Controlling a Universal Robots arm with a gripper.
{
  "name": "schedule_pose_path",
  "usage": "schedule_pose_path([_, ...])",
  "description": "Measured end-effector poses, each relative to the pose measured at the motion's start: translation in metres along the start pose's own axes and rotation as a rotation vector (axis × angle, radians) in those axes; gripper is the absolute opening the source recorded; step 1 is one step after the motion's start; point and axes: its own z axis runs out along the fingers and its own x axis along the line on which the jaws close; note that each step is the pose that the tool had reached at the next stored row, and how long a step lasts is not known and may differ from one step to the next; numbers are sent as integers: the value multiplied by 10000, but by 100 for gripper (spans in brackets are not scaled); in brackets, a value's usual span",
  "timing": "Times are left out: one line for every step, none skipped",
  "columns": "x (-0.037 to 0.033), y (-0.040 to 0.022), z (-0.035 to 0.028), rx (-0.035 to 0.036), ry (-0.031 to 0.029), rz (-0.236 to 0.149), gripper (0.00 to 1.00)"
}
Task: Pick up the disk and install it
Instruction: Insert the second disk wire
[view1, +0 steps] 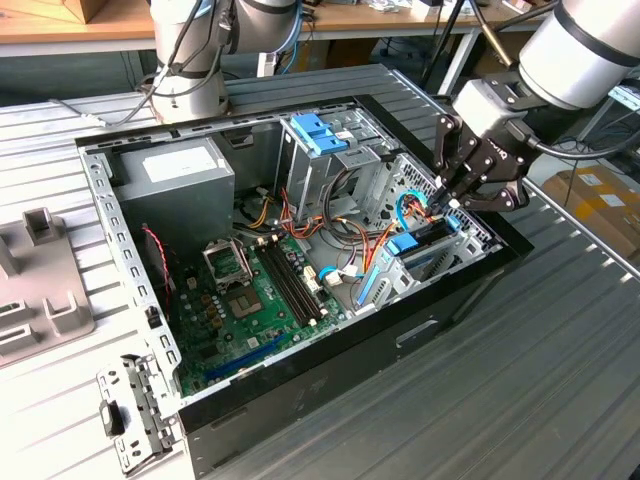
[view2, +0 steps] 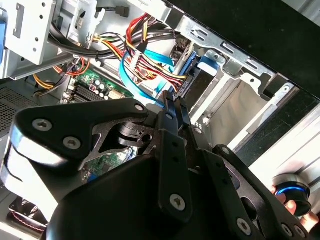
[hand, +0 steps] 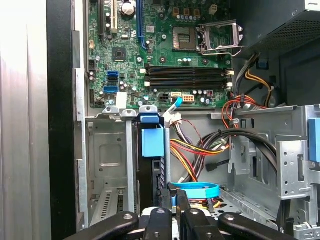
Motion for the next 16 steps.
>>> schedule_pose_path([4, 0, 11, -1, -22, 0, 16])
schedule_pose_path([7, 0, 22, -2, -39, 0, 16])
schedule_pose_path([10, -1, 35, -2, -54, 0, 16])
schedule_pose_path([17, -1, 46, -3, -69, 0, 16])
schedule_pose_path([25, -2, 56, -4, -84, -1, 16])
schedule_pose_path([35, -2, 67, -4, -106, -1, 16])
schedule_pose_path([42, -3, 73, -5, -114, -2, 16])
schedule_pose_path([47, -2, 80, -5, -123, -3, 16])
schedule_pose_path([52, 3, 86, -6, -130, -3, 16])
schedule_pose_path([56, 5, 89, -6, -133, -3, 16])
schedule_pose_path([63, 5, 98, -6, -138, -3, 16])
schedule_pose_path([67, 6, 106, -6, -140, -3, 16])
schedule_pose_path([71, 6, 117, -6, -139, -3, 16])
schedule_pose_path([74, 5, 126, -6, -140, -3, 16])
schedule_pose_path([77, 5, 136, -6, -140, -2, 16])
schedule_pose_path([79, 5, 144, -6, -141, -2, 16])
